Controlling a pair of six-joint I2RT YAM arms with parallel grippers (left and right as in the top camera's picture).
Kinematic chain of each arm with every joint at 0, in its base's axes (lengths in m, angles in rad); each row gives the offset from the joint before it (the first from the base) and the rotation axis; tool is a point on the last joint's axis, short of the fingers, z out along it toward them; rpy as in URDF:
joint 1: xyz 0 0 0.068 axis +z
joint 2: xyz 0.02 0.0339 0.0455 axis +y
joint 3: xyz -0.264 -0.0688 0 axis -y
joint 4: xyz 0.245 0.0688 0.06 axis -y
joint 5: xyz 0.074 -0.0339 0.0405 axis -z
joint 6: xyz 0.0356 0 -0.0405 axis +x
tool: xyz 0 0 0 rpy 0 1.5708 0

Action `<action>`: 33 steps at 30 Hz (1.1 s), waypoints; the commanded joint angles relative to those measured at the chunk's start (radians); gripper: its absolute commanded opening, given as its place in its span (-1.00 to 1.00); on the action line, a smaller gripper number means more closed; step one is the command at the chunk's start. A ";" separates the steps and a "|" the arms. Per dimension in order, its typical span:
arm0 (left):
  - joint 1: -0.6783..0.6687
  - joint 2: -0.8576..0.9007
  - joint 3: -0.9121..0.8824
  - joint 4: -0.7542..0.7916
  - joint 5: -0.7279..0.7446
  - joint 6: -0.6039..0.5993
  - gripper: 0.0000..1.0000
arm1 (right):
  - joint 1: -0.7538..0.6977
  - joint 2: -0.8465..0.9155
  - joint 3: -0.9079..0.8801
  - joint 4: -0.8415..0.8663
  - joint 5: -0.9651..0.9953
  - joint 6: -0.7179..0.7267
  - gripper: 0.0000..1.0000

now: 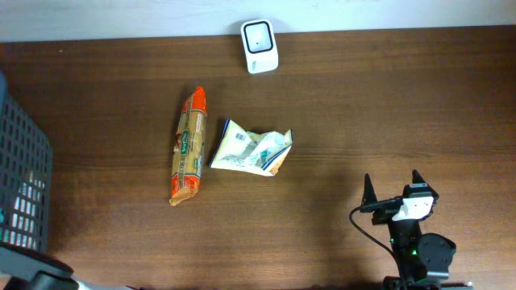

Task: Scan the item barcode
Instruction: 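Grasp the white snack bag in the basket and drop it beside the spaghetti, then grasp the white tube with gold cap and place it left of spaghetti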

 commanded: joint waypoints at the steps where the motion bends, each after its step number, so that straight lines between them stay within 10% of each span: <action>1: 0.025 0.005 -0.121 0.095 0.050 0.183 0.99 | -0.007 -0.004 -0.007 -0.003 0.010 0.004 0.97; 10: 0.024 0.146 -0.137 0.011 0.251 0.493 1.00 | -0.007 -0.004 -0.007 -0.003 0.010 0.004 0.97; 16: 0.023 0.226 -0.137 0.008 0.273 0.493 0.97 | -0.007 -0.004 -0.007 -0.003 0.010 0.004 0.97; 26: 0.023 0.272 -0.109 0.024 0.273 0.410 -0.87 | -0.007 -0.004 -0.007 -0.003 0.009 0.004 0.97; 33: 0.023 0.272 0.363 -0.237 0.338 0.048 -1.00 | -0.007 -0.004 -0.007 -0.003 0.010 0.004 0.97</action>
